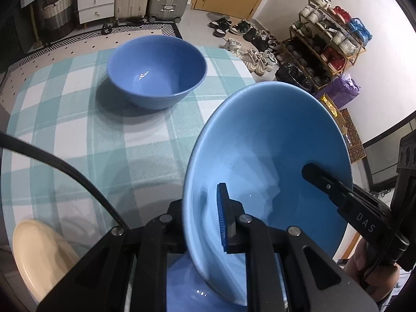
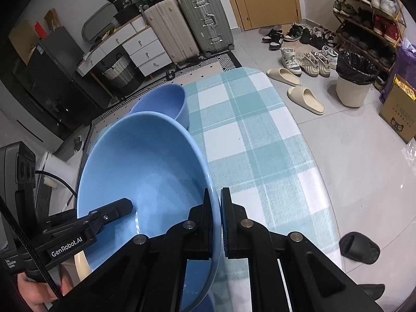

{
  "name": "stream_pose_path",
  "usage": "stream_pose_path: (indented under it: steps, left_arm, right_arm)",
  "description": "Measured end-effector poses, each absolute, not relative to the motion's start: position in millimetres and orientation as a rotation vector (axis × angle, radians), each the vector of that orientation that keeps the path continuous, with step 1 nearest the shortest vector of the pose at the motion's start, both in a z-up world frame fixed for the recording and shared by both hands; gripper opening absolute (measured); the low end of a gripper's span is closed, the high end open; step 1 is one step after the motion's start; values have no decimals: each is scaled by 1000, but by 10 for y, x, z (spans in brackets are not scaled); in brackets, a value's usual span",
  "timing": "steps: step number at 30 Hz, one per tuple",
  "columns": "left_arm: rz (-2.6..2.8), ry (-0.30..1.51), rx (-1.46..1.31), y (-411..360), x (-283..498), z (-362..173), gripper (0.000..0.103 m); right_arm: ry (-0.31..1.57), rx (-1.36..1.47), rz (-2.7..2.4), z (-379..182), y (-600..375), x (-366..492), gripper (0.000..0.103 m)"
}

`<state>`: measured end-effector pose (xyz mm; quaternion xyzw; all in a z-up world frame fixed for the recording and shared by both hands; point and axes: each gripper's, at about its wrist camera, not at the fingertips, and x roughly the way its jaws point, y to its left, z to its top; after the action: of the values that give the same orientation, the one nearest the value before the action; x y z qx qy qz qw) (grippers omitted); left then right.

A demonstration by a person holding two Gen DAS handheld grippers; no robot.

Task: Organize plates and bowls
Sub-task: 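Carry the held blue bowl with both tools over another blue bowl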

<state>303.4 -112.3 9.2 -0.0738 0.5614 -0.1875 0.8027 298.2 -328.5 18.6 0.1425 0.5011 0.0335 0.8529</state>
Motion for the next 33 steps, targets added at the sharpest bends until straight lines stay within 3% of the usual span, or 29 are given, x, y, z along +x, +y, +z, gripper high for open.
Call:
stream_pose_path:
  steps: [12, 33]
  left_arm:
    - [-381, 1176, -159, -854, 2398, 98, 14]
    - [-304, 1135, -63, -806, 1837, -332, 15]
  right_arm:
    - [1045, 275, 114, 282, -2997, 2414, 5]
    - [1089, 206, 102, -287, -2714, 1909, 6]
